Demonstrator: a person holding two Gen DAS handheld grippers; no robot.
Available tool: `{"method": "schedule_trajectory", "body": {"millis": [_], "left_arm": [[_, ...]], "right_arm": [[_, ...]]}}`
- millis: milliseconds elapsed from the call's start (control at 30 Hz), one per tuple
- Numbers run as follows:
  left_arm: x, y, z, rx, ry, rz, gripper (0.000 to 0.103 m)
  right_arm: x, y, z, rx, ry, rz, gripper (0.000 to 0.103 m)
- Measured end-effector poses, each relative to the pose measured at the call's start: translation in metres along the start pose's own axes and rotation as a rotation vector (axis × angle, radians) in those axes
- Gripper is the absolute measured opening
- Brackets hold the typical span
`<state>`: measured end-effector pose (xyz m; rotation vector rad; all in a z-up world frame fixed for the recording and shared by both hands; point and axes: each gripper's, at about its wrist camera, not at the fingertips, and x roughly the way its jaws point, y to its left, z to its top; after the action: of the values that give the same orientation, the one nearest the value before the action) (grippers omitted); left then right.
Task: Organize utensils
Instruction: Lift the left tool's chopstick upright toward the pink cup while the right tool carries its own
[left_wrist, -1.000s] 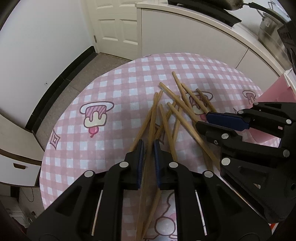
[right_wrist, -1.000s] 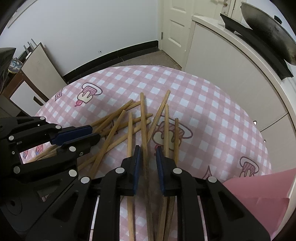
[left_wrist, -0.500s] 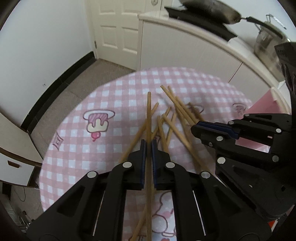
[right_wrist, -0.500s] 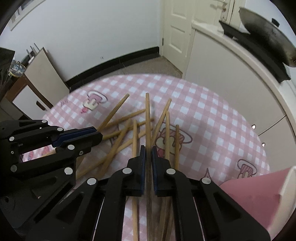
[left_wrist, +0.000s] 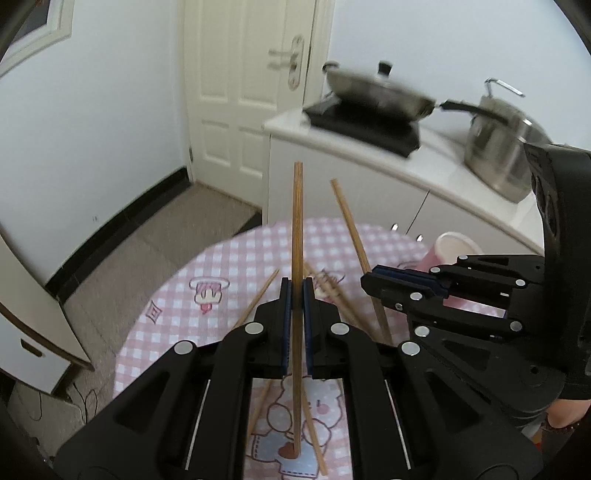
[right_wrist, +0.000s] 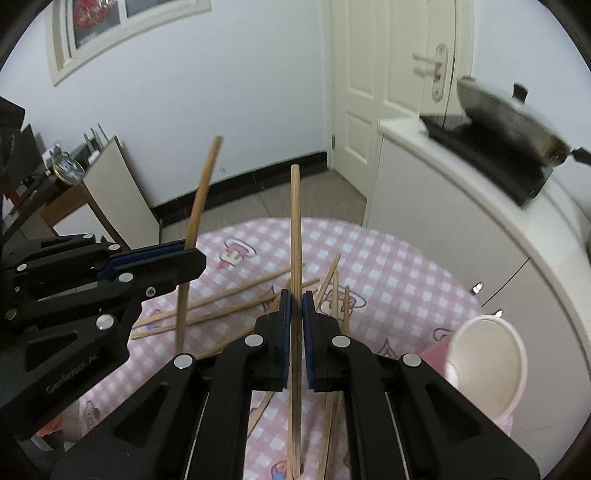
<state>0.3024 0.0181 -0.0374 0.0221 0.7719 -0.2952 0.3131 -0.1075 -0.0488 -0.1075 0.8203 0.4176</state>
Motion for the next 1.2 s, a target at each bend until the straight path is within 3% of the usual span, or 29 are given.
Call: {"method": "schedule_trajectory", "body": {"millis": [300,600,900,1100,1200], "left_arm": [[-0.050,-0.039,0.017,0.041,-0.127,-0.041,0.006],[-0.076,-0.083,0.057,0.054,-0.250,-0.080,0.006],[-0.056,-0.116,0.089,0.010,-0.329,-0.151,0.006],[-0.045,-0.132,0.095,0.014,-0.367,-0.180,0.006],[-0.033,-0.139,0.094,0.031,-0.350,-0.169,0.006]], "right_arm": [[-0.085,-0.013,0.008,-0.006,-0.161,0.000,0.005],[-0.135,-0.040,0.024,0.000,-0.285,-0.097,0.005],[-0.136,-0.088,0.024,0.056,-0.387,-0.202,0.005],[-0.119,-0.117,0.014,0.099,-0.385,-0.202,0.005],[-0.114,-0.128,0.009,0.120,-0.381,-0.197,0.005]]}}
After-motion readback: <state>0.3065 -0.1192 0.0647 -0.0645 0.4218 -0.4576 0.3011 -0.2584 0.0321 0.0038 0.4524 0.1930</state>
